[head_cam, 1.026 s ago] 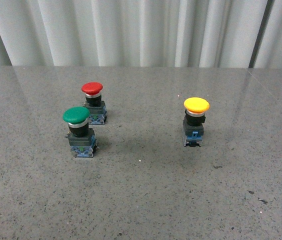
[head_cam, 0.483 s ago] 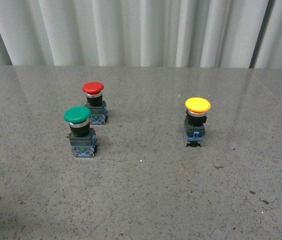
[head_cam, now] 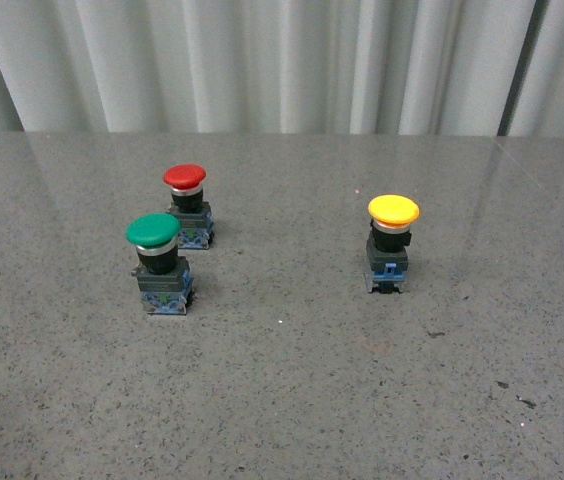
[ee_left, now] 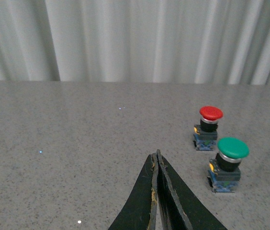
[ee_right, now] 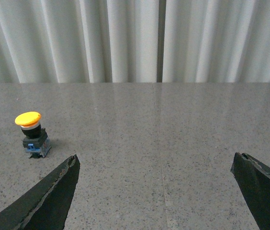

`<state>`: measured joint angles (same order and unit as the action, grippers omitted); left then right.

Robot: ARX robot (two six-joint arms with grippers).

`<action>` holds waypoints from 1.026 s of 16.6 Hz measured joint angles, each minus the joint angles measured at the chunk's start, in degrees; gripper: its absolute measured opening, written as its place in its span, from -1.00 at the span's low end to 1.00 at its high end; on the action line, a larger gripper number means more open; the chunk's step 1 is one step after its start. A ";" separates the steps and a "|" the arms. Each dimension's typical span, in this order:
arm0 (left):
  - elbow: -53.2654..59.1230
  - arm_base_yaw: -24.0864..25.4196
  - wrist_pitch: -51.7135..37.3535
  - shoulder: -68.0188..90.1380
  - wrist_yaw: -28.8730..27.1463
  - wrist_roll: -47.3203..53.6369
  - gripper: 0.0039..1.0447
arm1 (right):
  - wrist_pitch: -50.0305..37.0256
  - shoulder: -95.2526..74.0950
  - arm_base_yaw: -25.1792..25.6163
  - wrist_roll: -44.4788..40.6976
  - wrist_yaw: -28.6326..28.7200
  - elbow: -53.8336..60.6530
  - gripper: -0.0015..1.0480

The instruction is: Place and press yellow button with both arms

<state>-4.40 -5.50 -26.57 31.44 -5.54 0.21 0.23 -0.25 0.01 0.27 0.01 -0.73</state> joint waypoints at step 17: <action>3.63 5.49 16.63 -21.51 5.51 -0.07 -0.93 | 0.02 0.00 0.00 -0.02 0.02 0.00 0.87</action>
<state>-0.78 -0.01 -9.93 9.93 -0.03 0.14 0.25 -0.25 0.01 0.25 0.03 -0.73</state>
